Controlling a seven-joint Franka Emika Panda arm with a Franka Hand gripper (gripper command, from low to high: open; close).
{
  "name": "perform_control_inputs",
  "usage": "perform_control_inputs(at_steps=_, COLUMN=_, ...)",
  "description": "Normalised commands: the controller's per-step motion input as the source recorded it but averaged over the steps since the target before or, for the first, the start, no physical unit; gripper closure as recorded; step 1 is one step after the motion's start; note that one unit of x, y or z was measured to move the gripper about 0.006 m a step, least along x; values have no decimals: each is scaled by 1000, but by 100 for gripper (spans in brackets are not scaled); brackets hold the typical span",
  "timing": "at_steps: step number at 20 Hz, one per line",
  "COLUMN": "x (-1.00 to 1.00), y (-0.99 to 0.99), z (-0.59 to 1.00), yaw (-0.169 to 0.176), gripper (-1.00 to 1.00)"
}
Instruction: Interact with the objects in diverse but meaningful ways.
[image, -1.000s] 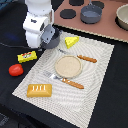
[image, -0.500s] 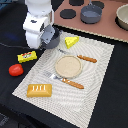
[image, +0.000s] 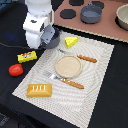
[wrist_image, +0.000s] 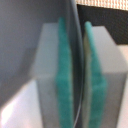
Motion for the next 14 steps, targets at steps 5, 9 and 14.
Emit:
perform_control_inputs(at_steps=5, x=0, y=0, z=0, yaw=0, gripper=100)
perform_control_inputs(at_steps=9, x=-54, y=-46, z=356, yaw=-5, gripper=100)
perform_control_inputs(at_steps=14, x=-98, y=50, z=1000, yaw=-14, gripper=100)
